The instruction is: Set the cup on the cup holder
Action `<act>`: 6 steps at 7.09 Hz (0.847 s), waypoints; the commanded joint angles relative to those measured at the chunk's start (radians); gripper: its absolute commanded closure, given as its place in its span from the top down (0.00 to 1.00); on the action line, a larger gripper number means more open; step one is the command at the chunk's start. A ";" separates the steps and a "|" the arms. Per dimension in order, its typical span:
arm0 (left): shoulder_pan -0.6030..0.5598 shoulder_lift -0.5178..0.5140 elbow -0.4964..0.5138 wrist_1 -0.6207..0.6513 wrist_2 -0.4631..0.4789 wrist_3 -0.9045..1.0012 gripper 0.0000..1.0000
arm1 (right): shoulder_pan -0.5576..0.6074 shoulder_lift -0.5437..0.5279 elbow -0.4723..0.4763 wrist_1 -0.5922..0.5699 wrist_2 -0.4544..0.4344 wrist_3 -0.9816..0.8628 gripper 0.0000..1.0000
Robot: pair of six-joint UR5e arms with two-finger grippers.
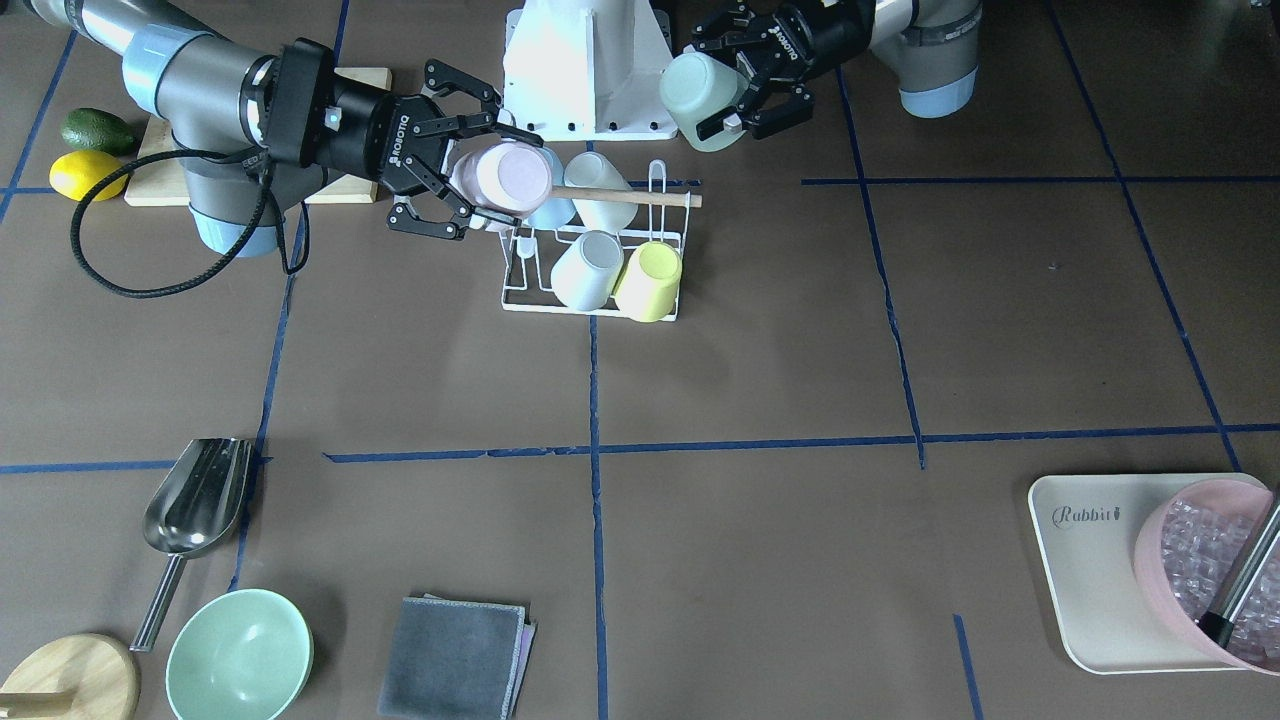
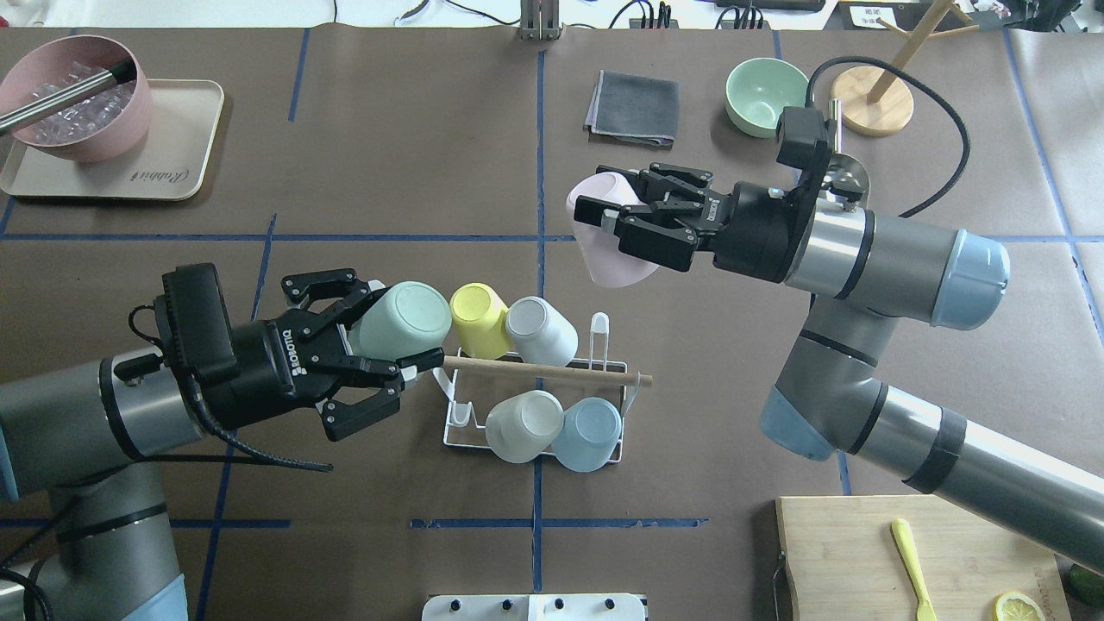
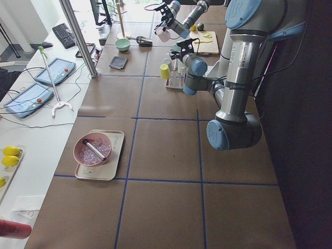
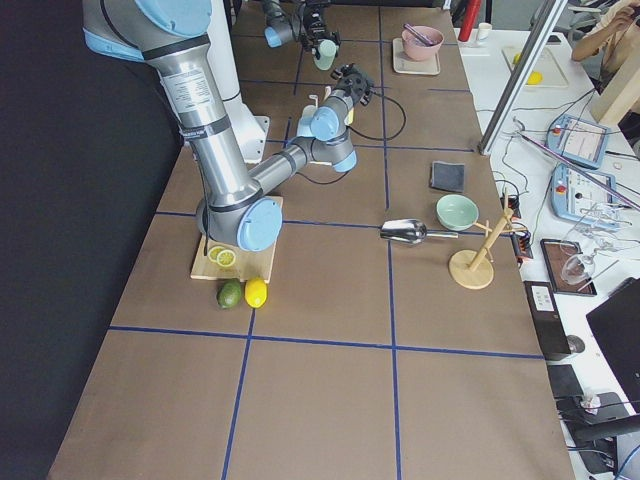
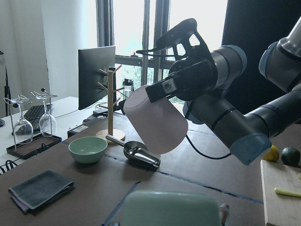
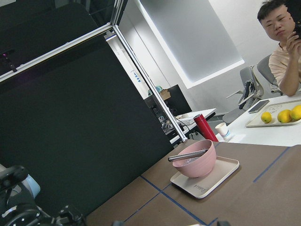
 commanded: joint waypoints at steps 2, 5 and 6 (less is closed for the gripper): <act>0.164 -0.007 0.112 -0.179 0.177 0.010 0.05 | -0.001 0.023 -0.138 0.022 -0.007 -0.062 0.04; 0.183 -0.040 0.126 -0.196 0.212 0.102 0.06 | -0.049 0.077 -0.220 0.024 -0.010 -0.124 0.04; 0.183 -0.062 0.151 -0.196 0.212 0.102 0.06 | -0.062 0.076 -0.220 0.025 -0.012 -0.155 0.04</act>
